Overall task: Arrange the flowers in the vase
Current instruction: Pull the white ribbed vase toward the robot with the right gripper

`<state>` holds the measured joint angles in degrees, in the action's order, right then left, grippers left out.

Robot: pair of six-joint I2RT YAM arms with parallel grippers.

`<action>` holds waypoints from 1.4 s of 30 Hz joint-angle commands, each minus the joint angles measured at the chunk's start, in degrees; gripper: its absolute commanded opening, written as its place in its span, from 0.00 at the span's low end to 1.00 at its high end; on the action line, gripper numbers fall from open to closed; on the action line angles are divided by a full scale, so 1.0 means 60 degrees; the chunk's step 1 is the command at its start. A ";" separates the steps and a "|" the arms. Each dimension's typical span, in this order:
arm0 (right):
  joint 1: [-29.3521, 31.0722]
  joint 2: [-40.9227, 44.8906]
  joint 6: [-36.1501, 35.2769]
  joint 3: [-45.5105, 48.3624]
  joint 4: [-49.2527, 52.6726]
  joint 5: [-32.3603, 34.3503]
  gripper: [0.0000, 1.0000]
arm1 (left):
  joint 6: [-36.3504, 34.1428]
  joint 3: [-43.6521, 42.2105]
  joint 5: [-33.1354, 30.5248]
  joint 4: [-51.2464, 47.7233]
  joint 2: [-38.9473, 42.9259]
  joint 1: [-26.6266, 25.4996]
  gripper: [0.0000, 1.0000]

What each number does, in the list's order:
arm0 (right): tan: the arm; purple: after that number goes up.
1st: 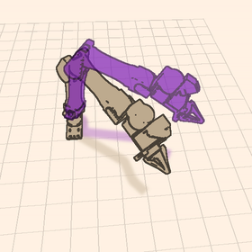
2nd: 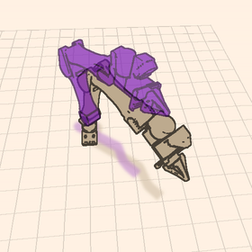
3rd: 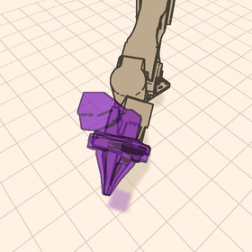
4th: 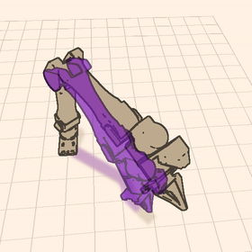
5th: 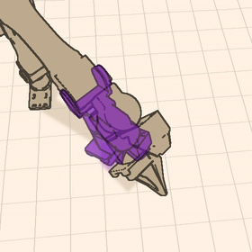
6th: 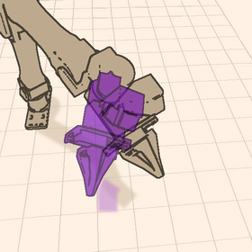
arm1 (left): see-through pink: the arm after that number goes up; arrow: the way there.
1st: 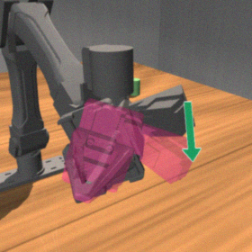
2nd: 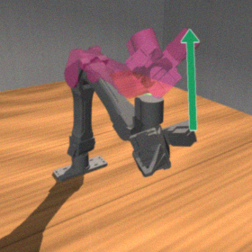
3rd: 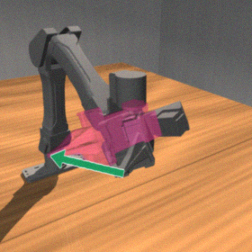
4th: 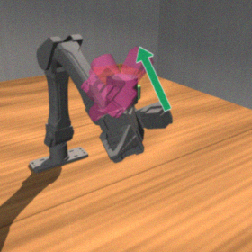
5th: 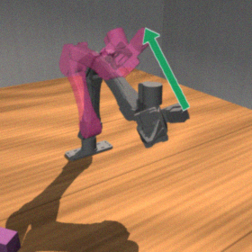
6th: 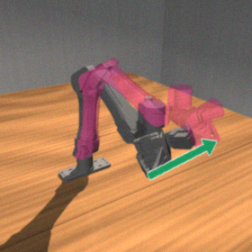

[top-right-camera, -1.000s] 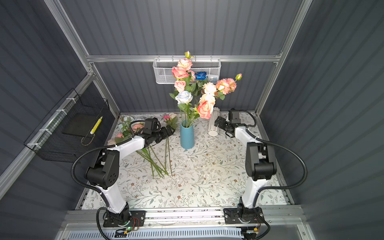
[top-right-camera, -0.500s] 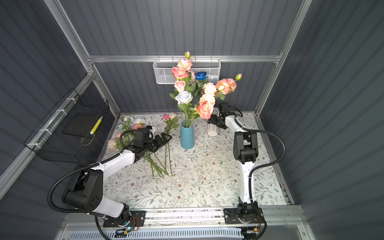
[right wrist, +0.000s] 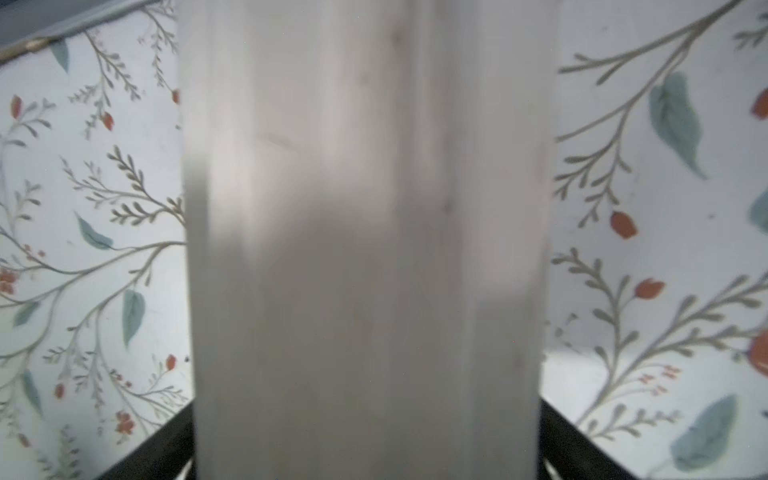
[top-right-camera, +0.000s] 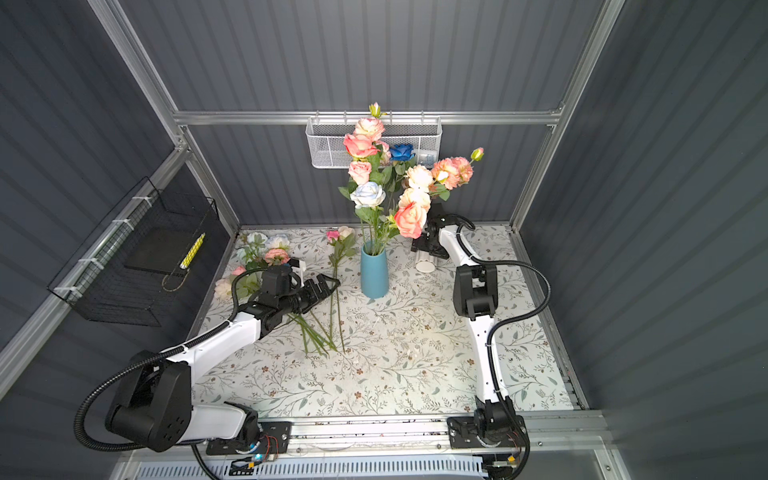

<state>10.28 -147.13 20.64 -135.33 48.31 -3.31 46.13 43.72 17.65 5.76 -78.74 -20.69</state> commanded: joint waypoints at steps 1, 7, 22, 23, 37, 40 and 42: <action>0.0029 0.0018 -0.0115 0.0228 0.0466 -0.0061 0.83 | -0.0217 -0.0095 0.0134 -0.0229 0.0247 -0.0069 1.00; 0.0018 0.2152 0.0225 0.3852 -0.2303 -0.0616 0.51 | -0.0265 -0.0127 0.0135 -0.0322 0.0304 -0.0069 1.00; 0.0668 0.9336 0.1372 1.3915 -0.9636 0.0434 0.37 | -0.0325 -0.0327 -0.0012 -0.0648 0.0863 -0.0059 1.00; 0.0926 0.9730 0.1218 1.4403 -0.9934 0.0784 0.37 | -0.0324 -0.0358 -0.0030 -0.0670 0.0933 -0.0067 1.00; 0.5780 1.2700 -0.1406 2.0755 -1.7627 0.6932 0.38 | -0.0525 -0.0764 0.0135 -0.1053 0.2293 -0.0104 1.00; 0.6881 1.1161 -0.2382 2.0935 -1.9777 0.8325 0.38 | -0.0456 -0.0866 0.0124 -0.1026 0.2412 -0.0109 1.00; 0.7545 0.9622 -0.3071 2.0965 -2.1767 0.8977 0.39 | -0.0365 -0.0901 0.0135 -0.0989 0.2435 -0.0123 1.00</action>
<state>51.75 -81.95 10.46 -9.52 -57.84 38.70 44.62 39.29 17.67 1.19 -64.86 -21.04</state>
